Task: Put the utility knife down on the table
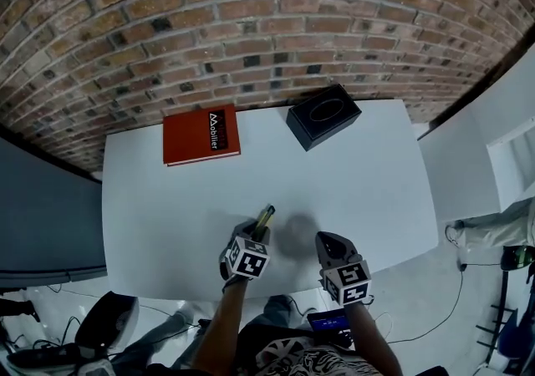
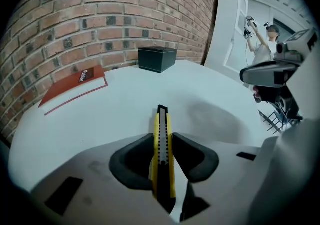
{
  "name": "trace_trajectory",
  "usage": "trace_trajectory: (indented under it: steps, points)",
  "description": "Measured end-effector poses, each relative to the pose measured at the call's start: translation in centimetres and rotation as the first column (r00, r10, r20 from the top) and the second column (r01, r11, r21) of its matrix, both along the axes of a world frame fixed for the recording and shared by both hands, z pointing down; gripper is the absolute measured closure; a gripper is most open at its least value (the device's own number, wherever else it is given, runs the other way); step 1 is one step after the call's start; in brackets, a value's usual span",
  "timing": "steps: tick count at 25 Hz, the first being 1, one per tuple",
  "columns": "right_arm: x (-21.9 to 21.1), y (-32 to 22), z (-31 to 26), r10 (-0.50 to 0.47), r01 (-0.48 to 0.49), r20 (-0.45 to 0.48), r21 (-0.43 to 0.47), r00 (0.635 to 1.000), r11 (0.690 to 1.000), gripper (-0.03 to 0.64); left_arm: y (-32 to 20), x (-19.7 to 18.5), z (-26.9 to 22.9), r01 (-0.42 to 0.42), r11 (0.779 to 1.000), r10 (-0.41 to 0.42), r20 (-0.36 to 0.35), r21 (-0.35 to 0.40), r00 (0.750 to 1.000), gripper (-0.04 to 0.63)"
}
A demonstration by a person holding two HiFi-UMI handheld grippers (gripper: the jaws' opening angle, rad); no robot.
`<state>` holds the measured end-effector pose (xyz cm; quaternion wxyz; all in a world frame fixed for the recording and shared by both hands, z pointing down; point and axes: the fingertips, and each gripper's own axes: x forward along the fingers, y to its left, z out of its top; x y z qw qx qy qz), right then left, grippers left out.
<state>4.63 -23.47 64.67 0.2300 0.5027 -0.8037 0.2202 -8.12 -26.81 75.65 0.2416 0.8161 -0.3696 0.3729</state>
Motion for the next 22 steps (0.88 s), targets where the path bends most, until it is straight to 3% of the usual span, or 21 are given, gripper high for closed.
trace_trajectory:
  steps: [6, 10, 15, 18, 22]
  points:
    - [0.0, 0.5, 0.0, 0.004, -0.004, -0.008, 0.002, 1.0, 1.0, 0.615, -0.1, 0.2, 0.0, 0.026, 0.999, -0.026, -0.012, 0.046, 1.0, 0.474]
    - [0.3, 0.8, -0.5, 0.011, -0.011, -0.009, 0.022, 1.0, 1.0, 0.615, -0.3, 0.1, -1.0, 0.055, 0.994, -0.052, -0.04, 0.09, 0.998, 0.415]
    - [0.4, 1.6, -1.5, 0.021, -0.022, 0.018, 0.054, 1.0, 0.998, 0.615, 0.6, -0.6, -3.9, 0.114, 0.98, -0.102, -0.08, 0.165, 0.992, 0.397]
    - [0.2, 2.5, -2.5, 0.018, -0.022, 0.039, 0.082, 0.999, 0.996, 0.615, 1.7, -1.5, -6.0, 0.167, 0.963, -0.146, -0.113, 0.21, 0.983, 0.396]
    - [0.0, 4.4, -4.3, 0.006, -0.01, 0.036, 0.117, 0.999, 0.993, 0.615, 3.6, -2.8, -10.7, 0.251, 0.916, -0.204, -0.176, 0.314, 0.963, 0.397]
